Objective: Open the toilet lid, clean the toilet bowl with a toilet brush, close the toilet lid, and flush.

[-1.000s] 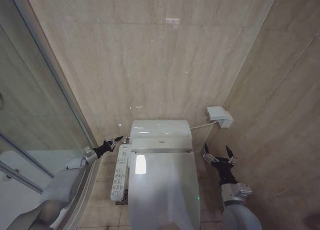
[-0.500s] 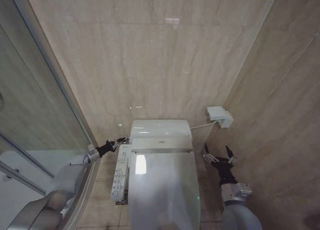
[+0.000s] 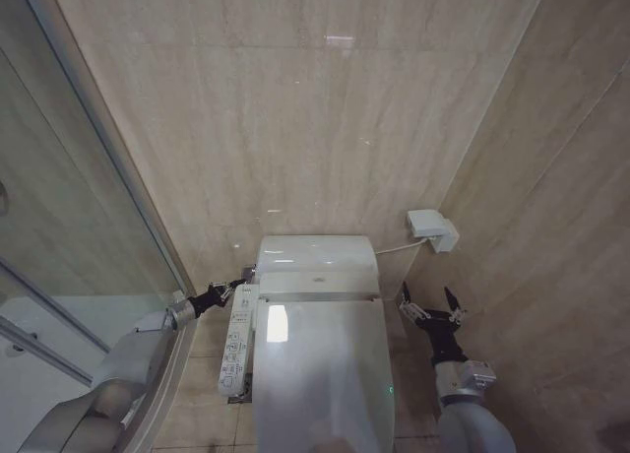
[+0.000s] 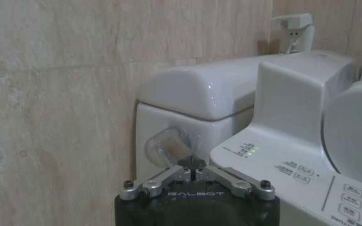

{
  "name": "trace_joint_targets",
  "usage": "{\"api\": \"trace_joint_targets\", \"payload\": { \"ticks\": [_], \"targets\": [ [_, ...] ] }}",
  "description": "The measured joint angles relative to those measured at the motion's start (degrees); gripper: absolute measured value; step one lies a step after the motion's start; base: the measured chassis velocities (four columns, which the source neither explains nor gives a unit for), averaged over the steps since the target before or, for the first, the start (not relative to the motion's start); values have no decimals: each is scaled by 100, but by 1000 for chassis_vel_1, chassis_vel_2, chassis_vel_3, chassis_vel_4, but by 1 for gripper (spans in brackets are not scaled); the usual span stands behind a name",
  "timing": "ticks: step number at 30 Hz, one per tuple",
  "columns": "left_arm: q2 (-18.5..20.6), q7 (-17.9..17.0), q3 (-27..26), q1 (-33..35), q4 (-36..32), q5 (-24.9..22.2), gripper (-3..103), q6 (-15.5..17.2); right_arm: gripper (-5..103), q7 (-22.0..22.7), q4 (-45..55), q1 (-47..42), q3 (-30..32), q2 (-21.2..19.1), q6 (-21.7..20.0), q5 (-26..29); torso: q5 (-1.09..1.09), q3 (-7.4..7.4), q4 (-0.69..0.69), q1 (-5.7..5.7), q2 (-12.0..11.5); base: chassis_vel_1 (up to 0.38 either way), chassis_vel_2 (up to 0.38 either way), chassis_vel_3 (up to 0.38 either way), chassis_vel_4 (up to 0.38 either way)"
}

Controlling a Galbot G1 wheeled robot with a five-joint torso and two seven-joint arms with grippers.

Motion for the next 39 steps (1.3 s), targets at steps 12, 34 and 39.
{"api": "trace_joint_targets", "payload": {
  "ticks": [12, 34, 39],
  "targets": [
    [-87, -154, -106, -253, 310, 2, 0, 150, 100, 0, 0, 0, 0, 0, 0, 0, 2, 0, 1, 0, 0, 0, 0, 0, 0],
    [-224, -385, -355, -91, 474, 151, 0, 361, 100, -1, 0, 0, 0, 0, 0, 0, 0, 1, 0, 0, -1, 0, 0, 0, 0],
    [-176, -468, -383, -71, 472, 150, 0, 380, 100, 0, 0, 0, 0, 0, 0, 0, 0, 1, -1, 0, -1, 0, 0, 0, 0]
  ]
}}
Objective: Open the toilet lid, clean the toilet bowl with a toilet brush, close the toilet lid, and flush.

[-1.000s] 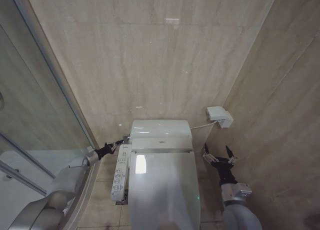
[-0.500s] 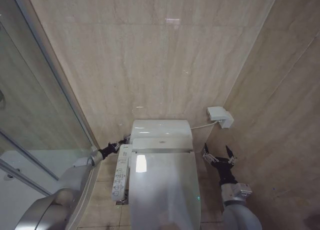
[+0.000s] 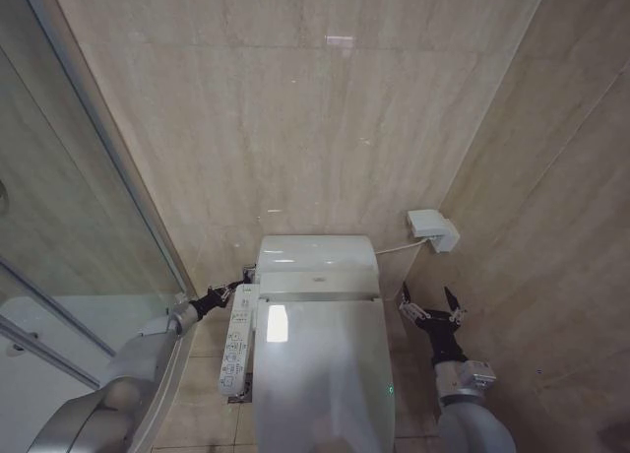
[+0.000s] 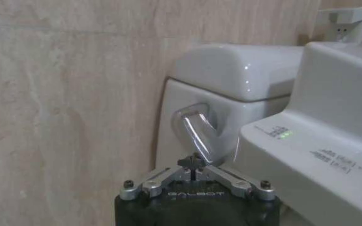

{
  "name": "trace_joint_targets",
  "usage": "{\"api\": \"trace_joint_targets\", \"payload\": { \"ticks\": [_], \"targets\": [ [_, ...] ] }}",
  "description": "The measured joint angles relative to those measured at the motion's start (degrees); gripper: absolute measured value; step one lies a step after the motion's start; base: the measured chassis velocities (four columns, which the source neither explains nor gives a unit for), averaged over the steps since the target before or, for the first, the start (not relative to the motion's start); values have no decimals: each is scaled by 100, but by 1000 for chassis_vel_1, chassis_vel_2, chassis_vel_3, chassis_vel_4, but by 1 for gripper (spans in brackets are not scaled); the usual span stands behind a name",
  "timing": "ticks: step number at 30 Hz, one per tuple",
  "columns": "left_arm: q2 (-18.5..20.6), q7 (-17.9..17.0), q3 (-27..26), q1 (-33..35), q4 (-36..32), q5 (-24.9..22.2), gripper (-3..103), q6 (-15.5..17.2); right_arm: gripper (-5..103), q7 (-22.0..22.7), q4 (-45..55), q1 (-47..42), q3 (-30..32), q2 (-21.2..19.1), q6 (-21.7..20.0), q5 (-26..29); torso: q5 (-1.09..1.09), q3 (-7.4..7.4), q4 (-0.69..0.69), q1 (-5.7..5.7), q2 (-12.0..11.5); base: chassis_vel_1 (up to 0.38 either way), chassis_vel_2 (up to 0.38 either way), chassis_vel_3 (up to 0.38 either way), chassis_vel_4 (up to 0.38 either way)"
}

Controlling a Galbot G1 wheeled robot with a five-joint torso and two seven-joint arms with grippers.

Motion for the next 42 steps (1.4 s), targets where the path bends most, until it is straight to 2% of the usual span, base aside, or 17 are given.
{"api": "trace_joint_targets", "payload": {
  "ticks": [4, 8, 9, 11, 12, 16, 17, 21, 22, 25, 26, 29, 30, 34, 35, 38, 42],
  "targets": [
    [37, -100, -54, 115, -97, -23, 0, 13, 100, 0, 0, 0, 0, 0, 0, 0, 0, 0, 1, 0, 0, 0, 0, 0, 0],
    [71, -352, -97, 423, -502, -238, 0, 14, 100, 0, 0, 0, 0, 0, 0, 0, 0, -1, 1, 0, 0, 0, 0, 0, 0],
    [85, -477, -100, 541, -683, -328, 0, 20, 100, 1, 0, 0, 0, 0, 0, 0, 0, -1, 1, 0, 0, 0, 0, 0, 0],
    [129, -953, -135, 905, -1324, -568, 0, 65, 100, 0, 0, 0, 0, -1, 0, 0, 0, -1, 2, 0, 0, 0, 0, 0, 0],
    [129, -953, -135, 905, -1324, -568, 0, 65, 100, 0, 0, 0, 0, -1, 0, 0, 0, -1, 2, 0, 0, 0, 0, 0, 0],
    [238, -1995, -282, 1481, -2591, -819, 0, 166, 100, 0, 0, 0, 0, 1, 0, 0, 1, -1, 0, 0, 0, 0, 0, 0, 0],
    [238, -1995, -282, 1481, -2591, -819, 0, 166, 100, 0, 0, 0, 0, 1, 0, 0, 1, -1, 0, 0, 0, 0, 0, 0, 0],
    [346, -2727, -455, 1828, -3400, -845, 0, 274, 100, 0, 0, 0, 1, -1, 0, 0, 1, -1, 1, 0, 0, 0, 0, 0, 0],
    [346, -2727, -455, 1828, -3400, -845, 0, 274, 100, 0, 0, 0, 1, -1, 0, 0, 1, -1, 1, 0, 0, 0, 0, 0, 0],
    [434, -3288, -567, 2200, -4214, -951, 0, 517, 100, -1, 0, 0, 0, 0, 0, 0, 1, -1, 1, 0, 0, 0, 0, 0, 0],
    [434, -3288, -567, 2200, -4214, -951, 0, 517, 100, -1, 0, 0, 0, 0, 0, 0, 1, -1, 1, 0, 0, 0, 0, 0, 0],
    [456, -3834, -711, 2591, -4948, -988, 0, 805, 100, 0, 0, 0, 1, 0, 0, 0, 1, -1, 1, 0, 0, 0, 0, 0, 0],
    [456, -3834, -711, 2591, -4948, -988, 0, 805, 100, 0, 0, 0, 1, 0, 0, 0, 1, -1, 1, 0, 0, 0, 0, 0, 0],
    [411, -4641, -930, 3104, -5915, -987, 0, 1304, 100, 0, 0, -1, 1, 0, 0, 0, 0, -1, 2, 0, 0, 0, 0, 0, 0],
    [411, -4641, -930, 3104, -5915, -987, 0, 1304, 100, 0, 0, -1, 1, 0, 0, 0, 0, -1, 2, 0, 0, 0, 0, 0, 0],
    [372, -4961, -1134, 3432, -6503, -856, 0, 1526, 100, 0, 0, 0, 1, 0, 0, 0, 1, -1, 0, -1, 0, 0, 0, 0, 0],
    [378, -5064, -1282, 3655, -6849, -779, 0, 1615, 100, 1, 0, 0, 0, 0, 0, 0, 1, -1, 2, -1, 1, 0, 0, 0, 0]
  ]
}}
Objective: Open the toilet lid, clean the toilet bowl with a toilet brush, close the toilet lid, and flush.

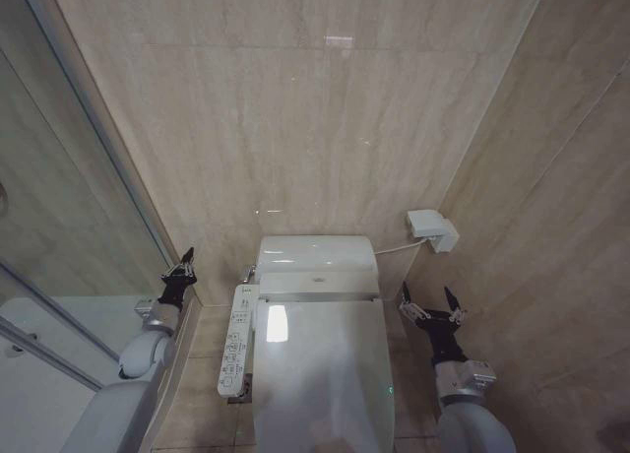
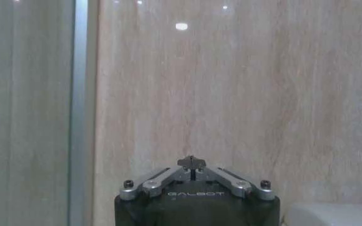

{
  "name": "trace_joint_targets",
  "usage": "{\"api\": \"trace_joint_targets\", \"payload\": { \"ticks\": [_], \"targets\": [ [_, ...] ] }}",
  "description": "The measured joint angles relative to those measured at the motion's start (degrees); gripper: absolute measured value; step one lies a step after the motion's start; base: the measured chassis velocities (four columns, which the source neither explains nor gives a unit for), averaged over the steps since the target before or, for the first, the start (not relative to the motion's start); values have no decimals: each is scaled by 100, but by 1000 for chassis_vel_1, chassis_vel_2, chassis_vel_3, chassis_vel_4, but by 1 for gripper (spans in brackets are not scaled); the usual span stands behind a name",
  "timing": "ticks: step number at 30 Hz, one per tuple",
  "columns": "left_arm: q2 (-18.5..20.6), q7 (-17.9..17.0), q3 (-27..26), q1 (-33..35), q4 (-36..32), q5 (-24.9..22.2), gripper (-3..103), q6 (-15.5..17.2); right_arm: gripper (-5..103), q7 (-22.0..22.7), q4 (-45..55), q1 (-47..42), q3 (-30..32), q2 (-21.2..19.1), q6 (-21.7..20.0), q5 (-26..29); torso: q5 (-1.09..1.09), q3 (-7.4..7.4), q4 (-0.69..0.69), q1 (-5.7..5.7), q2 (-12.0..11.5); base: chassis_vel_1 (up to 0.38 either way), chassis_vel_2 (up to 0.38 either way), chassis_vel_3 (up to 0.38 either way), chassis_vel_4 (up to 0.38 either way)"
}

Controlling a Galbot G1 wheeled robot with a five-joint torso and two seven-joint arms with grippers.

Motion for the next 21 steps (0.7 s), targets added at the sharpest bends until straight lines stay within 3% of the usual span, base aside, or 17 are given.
{"api": "trace_joint_targets", "payload": {
  "ticks": [7, 11, 14, 21],
  "targets": [
    [38, 30, -300, 411, -463, -7, 0, 118, 100, 0, 0, 0, 0, 0, 0, 0, 0, 0, -2, 0, 0, 0, 0, 0, 0],
    [-29, 350, -510, 734, -739, -15, 0, 108, 100, 0, 0, 0, 0, -1, 0, 0, 0, 0, 0, 0, 0, 0, 0, 0, 0],
    [-236, 605, -724, 965, -1102, 6, 0, 94, 100, -1, 0, 0, 0, 0, 0, 0, 0, 0, 1, 0, 0, 0, 0, 0, 0],
    [-553, 639, -872, 1352, -1724, 112, 0, 143, 100, 0, 1, 0, 0, 0, 0, 0, 0, 0, -1, 0, 0, 0, 0, 0, 0]
  ]
}}
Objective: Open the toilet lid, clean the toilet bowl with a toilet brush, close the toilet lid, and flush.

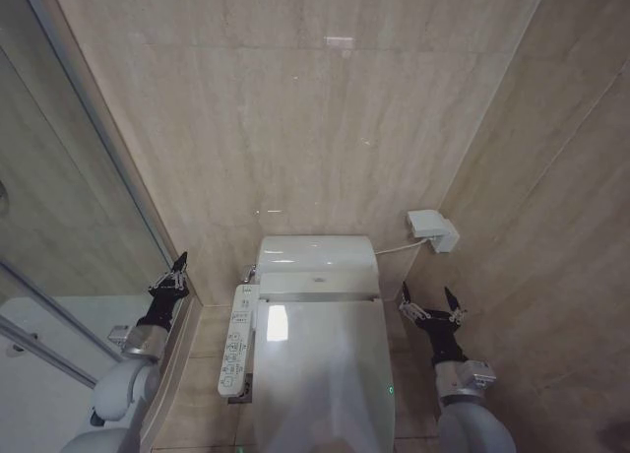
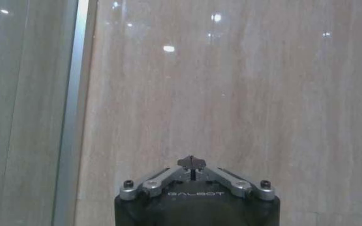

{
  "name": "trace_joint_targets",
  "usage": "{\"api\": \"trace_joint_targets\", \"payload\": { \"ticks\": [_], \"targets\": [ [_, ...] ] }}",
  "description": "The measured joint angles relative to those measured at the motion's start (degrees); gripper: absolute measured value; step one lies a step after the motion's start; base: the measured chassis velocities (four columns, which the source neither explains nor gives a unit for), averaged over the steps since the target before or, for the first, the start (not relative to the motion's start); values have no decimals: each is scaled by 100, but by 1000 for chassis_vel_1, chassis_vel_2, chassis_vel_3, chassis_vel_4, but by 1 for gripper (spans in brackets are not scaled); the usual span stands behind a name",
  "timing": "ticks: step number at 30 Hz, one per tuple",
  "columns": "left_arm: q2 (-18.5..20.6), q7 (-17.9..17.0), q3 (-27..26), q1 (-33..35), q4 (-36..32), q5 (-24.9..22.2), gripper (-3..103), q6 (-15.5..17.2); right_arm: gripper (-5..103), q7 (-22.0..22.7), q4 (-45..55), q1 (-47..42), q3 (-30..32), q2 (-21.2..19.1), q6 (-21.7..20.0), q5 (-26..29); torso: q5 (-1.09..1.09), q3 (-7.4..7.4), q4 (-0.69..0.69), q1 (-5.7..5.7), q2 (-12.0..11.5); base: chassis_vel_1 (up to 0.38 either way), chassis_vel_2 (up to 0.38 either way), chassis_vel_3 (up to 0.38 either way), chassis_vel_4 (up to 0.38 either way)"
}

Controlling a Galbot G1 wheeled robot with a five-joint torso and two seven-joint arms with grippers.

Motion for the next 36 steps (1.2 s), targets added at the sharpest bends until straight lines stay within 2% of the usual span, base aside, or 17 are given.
{"api": "trace_joint_targets", "payload": {
  "ticks": [8, 15, 16, 22, 23, 29, 30, 36],
  "targets": [
    [-4, -198, -132, 284, -234, 11, 1, 13, 100, 0, 0, 0, 0, 0, 0, 0, 0, 0, 0, 0, 0, 0, 0, 0, 0],
    [-1, -226, -186, 453, -398, -73, 1, 46, 100, 0, 0, 0, 0, 0, 0, 0, -1, 0, 0, 0, 0, 0, 0, 0, 0],
    [1, -225, -197, 480, -423, -81, 28, 46, 100, 0, 0, 0, 0, 0, 0, 0, 0, 0, 0, 0, 0, 0, 0, 0, 0],
    [10, -242, -255, 618, -518, -161, 28, 119, 100, 0, 0, 0, 0, 0, 0, 0, 0, 0, 0, 0, 0, 0, 0, 0, 0],
    [15, -249, -267, 650, -535, -191, 54, 153, 100, 0, 0, 0, 0, 0, 0, 0, -1, 0, 1, 0, 0, 0, 0, 0, 0],
    [31, -280, -302, 716, -560, -246, 54, 209, 100, 0, 0, 0, 0, 0, 0, 0, -1, 0, 0, 0, 0, 0, 0, 0, 0],
    [32, -278, -314, 729, -570, -253, 82, 225, 100, 0, 0, 0, 0, 0, 0, 0, -1, 0, 0, 0, 0, 0, 0, 0, 0],
    [7, -244, -376, 782, -685, -312, 82, 385, 100, 0, 0, 0, 0, 0, 0, 0, -1, 0, 0, 0, 0, 0, 0, 0, 0]
  ]
}}
